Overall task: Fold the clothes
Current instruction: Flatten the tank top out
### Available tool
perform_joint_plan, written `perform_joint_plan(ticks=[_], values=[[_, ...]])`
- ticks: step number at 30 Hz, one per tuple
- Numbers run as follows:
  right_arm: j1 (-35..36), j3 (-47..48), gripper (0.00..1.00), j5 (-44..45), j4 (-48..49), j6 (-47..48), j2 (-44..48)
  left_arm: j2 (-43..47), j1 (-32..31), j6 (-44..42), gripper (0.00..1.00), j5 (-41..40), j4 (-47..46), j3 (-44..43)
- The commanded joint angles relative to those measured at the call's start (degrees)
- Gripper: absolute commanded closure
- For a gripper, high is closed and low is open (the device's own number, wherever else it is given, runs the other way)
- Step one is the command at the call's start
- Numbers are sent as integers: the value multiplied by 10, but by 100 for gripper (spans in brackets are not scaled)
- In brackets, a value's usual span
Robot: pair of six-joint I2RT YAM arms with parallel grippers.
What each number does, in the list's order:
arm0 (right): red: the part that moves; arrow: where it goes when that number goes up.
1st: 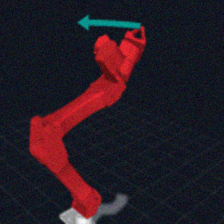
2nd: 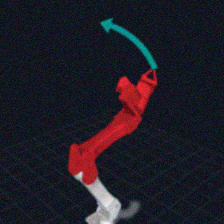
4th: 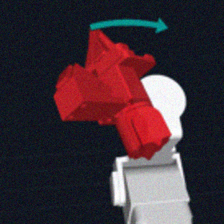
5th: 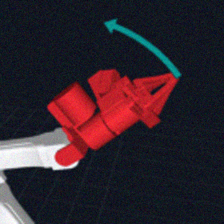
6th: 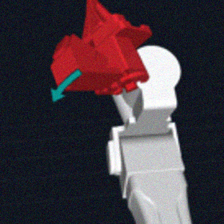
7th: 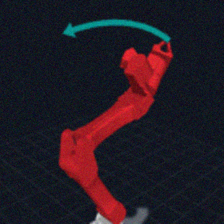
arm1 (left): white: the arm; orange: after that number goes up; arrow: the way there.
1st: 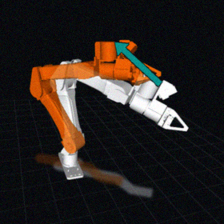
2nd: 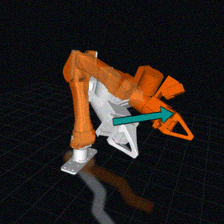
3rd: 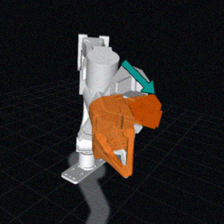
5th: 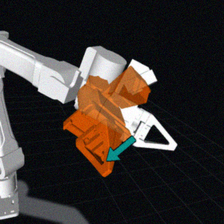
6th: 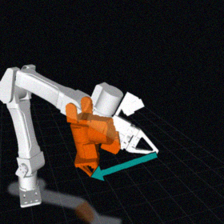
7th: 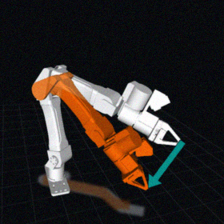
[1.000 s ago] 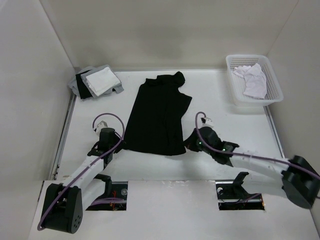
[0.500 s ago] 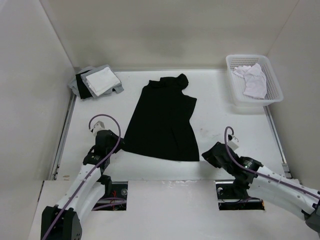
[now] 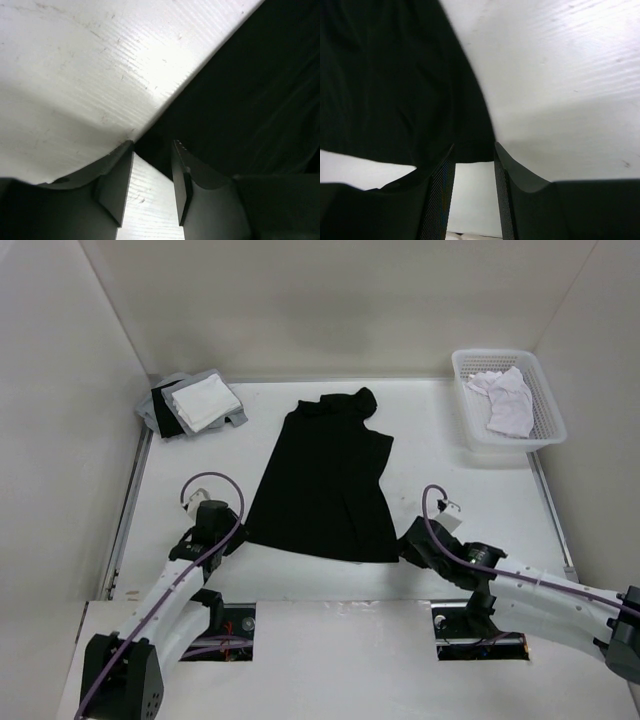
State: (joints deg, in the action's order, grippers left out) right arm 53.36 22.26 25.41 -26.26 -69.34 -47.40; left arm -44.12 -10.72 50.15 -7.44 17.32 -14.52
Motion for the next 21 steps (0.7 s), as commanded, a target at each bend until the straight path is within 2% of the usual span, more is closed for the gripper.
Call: perform_joint_plan(ticks=[1, 8, 21], values=[[6, -2, 59, -8, 63, 22, 13, -36, -15, 6, 66, -13, 12, -30], [6, -26, 59, -12, 82, 20, 24, -46, -23, 20, 67, -57, 39, -37], [8, -36, 59, -13, 58, 0, -10, -95, -22, 21, 68, -73, 54, -52]])
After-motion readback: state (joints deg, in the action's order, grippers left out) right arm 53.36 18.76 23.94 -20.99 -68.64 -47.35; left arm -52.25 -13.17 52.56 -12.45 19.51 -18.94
